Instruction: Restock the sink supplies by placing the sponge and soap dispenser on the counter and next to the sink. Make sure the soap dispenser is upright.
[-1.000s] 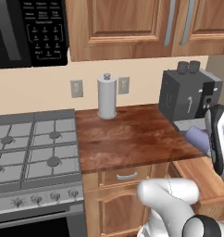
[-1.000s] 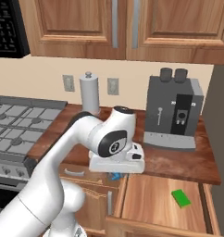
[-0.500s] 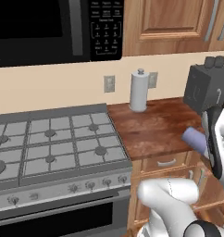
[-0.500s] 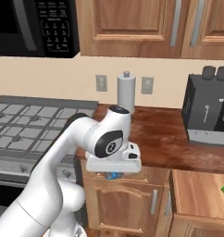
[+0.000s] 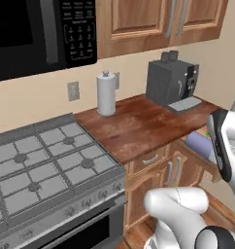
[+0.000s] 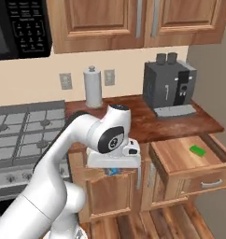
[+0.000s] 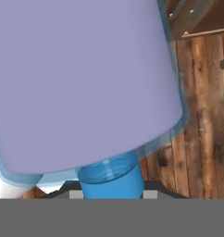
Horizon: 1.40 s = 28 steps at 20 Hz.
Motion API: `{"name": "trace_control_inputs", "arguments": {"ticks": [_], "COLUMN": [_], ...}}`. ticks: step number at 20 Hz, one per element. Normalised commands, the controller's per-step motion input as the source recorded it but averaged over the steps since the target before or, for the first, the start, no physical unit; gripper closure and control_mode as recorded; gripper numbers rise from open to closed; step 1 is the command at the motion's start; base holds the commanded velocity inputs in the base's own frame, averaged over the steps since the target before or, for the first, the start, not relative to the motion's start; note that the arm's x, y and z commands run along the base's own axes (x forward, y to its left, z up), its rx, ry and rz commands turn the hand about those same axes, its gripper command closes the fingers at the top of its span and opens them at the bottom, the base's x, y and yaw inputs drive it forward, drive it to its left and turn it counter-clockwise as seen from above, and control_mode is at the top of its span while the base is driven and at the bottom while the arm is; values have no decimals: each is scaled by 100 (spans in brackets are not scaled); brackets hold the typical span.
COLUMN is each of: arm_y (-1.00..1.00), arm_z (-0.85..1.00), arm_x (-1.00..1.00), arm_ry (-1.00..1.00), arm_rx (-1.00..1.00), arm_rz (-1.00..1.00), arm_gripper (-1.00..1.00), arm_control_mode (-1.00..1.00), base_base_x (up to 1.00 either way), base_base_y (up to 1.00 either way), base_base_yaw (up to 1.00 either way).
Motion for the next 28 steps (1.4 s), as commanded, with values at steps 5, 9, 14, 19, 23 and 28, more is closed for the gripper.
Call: {"name": "trace_control_inputs", "arguments": {"ticks": [5, 9, 14, 19, 23, 28], "arm_y": [0, 0, 0, 0, 0, 0], "arm_z": [0, 0, 0, 0, 0, 0], "arm_x": [0, 0, 0, 0, 0, 0], "arm_ry": [0, 0, 0, 0, 0, 0], "arm_rx": [0, 0, 0, 0, 0, 0], "arm_rz": [0, 0, 0, 0, 0, 0], "arm_gripper": [100, 100, 100, 100, 100, 100], "arm_control_mode": [100, 100, 100, 100, 100, 100], "base_base_x": [-19, -17, -18, -18, -11, -1], "base_base_y": [17, 7, 0, 0, 0, 0], "base_base_yaw": [-89, -92, -94, -96, -98, -98]}}
